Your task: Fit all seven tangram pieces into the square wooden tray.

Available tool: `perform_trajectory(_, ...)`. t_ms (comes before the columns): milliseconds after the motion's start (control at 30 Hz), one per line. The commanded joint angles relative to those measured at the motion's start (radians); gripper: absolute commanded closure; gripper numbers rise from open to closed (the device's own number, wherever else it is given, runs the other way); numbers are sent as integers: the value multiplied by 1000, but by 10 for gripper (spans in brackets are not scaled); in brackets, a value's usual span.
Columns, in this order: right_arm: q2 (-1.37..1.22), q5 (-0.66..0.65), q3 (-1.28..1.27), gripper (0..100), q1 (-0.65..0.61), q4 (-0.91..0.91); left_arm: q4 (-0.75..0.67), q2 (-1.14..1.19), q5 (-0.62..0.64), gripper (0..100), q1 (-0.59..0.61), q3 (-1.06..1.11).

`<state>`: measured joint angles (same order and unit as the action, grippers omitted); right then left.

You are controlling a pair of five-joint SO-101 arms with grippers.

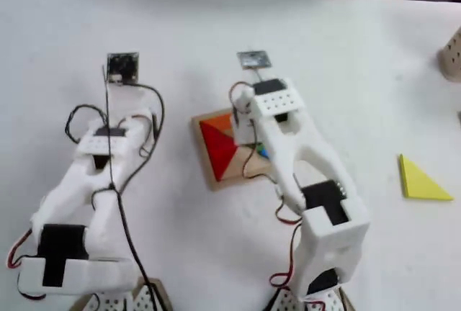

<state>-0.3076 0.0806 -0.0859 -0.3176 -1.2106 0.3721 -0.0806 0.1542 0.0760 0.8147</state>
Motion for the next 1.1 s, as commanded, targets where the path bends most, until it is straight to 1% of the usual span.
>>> perform_trajectory(0,71,-8,2,981,61,19,-35,-108,-31,977,-22,28)
perform_trajectory(67,62,-8,-3,981,62,31,-35,-162,-31,977,-45,69)
perform_trajectory(200,51,-8,-15,981,19,38,-35,-232,-31,973,-93,143)
perform_trajectory(367,10,-8,-46,981,-41,99,-35,-243,-31,973,-90,152)
perform_trajectory(600,-19,-6,-44,981,-111,104,-37,-243,-31,973,-90,152)
perform_trajectory(867,-8,-6,-41,981,-71,97,-37,-243,-31,973,-88,152)
perform_trajectory(1067,-7,-14,-49,981,-77,68,-37,-243,-31,973,-88,152)
